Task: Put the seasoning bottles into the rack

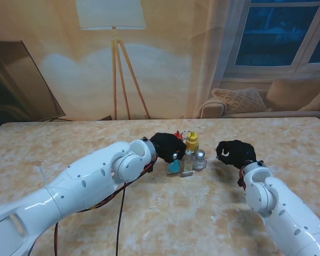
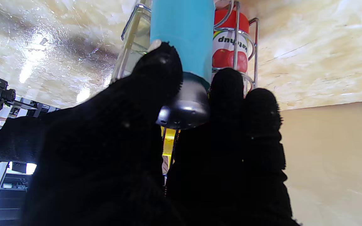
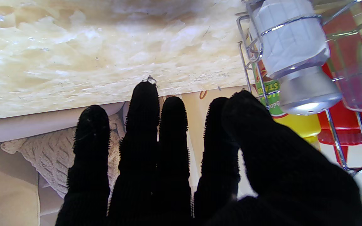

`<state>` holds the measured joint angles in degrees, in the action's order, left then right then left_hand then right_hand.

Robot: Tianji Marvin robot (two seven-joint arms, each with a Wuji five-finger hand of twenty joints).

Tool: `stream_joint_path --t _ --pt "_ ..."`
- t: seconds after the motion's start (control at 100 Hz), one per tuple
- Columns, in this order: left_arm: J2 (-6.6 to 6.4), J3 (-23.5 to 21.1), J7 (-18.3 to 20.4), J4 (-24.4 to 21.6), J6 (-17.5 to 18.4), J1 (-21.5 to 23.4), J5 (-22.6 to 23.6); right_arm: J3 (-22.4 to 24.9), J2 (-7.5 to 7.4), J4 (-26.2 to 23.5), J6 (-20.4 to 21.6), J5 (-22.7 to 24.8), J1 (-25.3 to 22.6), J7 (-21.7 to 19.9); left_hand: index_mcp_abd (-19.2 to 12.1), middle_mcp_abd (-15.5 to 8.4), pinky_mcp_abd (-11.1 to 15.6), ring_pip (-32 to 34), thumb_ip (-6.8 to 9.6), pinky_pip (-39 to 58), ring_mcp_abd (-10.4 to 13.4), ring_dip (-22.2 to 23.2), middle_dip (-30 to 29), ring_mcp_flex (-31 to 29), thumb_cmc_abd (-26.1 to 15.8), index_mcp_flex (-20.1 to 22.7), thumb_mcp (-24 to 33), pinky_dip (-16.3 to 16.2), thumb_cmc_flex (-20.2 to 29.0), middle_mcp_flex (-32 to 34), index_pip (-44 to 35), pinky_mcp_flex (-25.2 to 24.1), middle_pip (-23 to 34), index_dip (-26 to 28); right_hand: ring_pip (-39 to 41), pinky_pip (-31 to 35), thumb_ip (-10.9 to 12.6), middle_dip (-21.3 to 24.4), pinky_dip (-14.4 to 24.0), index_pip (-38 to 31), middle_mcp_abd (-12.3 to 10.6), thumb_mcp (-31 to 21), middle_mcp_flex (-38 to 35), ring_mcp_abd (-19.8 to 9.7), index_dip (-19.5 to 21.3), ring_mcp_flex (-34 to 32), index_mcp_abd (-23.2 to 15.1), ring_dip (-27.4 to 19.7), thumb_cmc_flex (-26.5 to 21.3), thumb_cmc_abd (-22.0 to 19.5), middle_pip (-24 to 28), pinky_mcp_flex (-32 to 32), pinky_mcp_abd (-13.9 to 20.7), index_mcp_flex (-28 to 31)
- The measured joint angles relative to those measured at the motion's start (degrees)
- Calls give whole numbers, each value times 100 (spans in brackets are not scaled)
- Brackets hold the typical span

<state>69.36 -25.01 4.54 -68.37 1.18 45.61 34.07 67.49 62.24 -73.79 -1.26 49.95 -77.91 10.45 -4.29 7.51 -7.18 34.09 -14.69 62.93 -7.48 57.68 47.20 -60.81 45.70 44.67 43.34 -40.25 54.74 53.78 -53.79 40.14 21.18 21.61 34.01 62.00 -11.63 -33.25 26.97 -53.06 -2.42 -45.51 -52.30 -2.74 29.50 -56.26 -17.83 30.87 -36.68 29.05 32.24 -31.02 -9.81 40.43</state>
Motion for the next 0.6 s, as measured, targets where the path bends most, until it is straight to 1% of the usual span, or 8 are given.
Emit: stream_joint_path --t 0.31,0.37,0.6 --pt "-47 -10 -24 -18 44 16 128 0 0 0 3 1 1 -1 -1 0 -2 3 -6 8 0 4 12 0 6 1 10 0 -3 0 -29 -5 2 -62 0 0 0 0 0 0 0 -2 0 0 0 0 0 0 0 0 0 0 0 0" --pt "-53 -10 -24 -20 51 17 135 0 0 0 4 1 1 0 -1 0 -2 3 -8 8 0 4 15 0 7 1 10 0 -3 0 -30 -6 3 -62 0 0 0 0 0 0 0 -6 0 0 0 0 0 0 0 73 0 0 0 0" --pt "-59 37 -46 6 139 -8 195 0 0 0 7 5 0 0 -2 1 -2 5 -12 9 0 14 52 1 7 1 10 0 -3 -2 -66 -8 3 -125 0 0 0 0 0 0 0 -18 0 0 0 0 0 0 0 62 0 0 0 0"
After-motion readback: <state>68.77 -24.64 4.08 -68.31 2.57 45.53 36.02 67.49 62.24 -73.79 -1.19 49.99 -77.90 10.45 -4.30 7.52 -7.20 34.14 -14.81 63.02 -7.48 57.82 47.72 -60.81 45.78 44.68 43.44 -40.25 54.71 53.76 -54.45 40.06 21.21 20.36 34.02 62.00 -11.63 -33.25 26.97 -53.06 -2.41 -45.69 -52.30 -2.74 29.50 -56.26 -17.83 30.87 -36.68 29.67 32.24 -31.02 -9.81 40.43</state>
